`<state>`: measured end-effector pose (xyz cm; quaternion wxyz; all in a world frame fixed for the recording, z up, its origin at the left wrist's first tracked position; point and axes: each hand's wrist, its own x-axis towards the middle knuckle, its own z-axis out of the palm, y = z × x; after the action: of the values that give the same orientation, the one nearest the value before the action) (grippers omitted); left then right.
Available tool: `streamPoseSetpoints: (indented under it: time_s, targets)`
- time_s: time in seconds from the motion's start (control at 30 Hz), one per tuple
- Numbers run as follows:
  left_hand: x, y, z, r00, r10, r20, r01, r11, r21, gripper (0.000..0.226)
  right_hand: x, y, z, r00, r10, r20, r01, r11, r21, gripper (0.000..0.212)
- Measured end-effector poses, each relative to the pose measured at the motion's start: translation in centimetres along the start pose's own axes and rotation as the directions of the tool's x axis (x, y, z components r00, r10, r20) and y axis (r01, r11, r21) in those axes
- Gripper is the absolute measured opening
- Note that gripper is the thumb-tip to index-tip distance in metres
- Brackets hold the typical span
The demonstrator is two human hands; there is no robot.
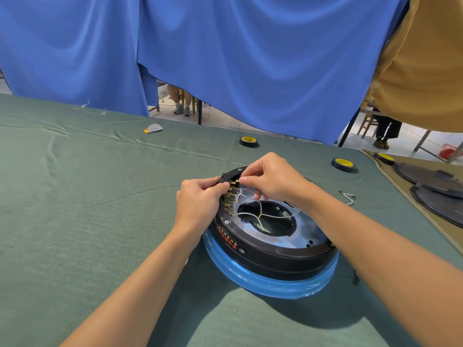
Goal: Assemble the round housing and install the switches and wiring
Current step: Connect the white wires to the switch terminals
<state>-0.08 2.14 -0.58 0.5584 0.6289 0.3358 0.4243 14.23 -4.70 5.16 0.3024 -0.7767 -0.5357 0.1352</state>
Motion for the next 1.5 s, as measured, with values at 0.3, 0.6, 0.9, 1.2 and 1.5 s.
streamPoseSetpoints:
  time_s: [0.3,0.6,0.9,1.2,1.5]
  targets:
    - [0.1,-0.1,0.1,0.999,-0.027,-0.028,0.027,1.000,-0.015,0.014,-0.1,1.1,0.8,0.965,-0.241,-0.100,0.205,0.936,-0.285,0.015]
    - [0.0,0.0,0.1,0.999,-0.035,-0.017,0.035,0.999,-0.025,0.021,-0.2,1.1,1.2,0.965,-0.244,-0.094,0.214,0.945,-0.249,0.017]
    - [-0.1,0.1,0.1,0.999,-0.044,-0.014,0.044,0.999,-0.021,0.011,-0.6,1.0,1.3,0.967,-0.235,-0.095,0.210,0.953,-0.218,0.018]
    - [-0.2,0.2,0.0,0.999,-0.046,-0.013,0.046,0.999,-0.011,0.015,-0.6,1.2,1.2,0.965,-0.231,-0.121,0.203,0.958,-0.204,0.016]
    - [-0.3,0.5,0.1,0.999,-0.033,-0.020,0.033,0.999,-0.002,0.035,-0.5,1.0,1.6,0.957,-0.258,-0.128,0.229,0.951,-0.206,0.017]
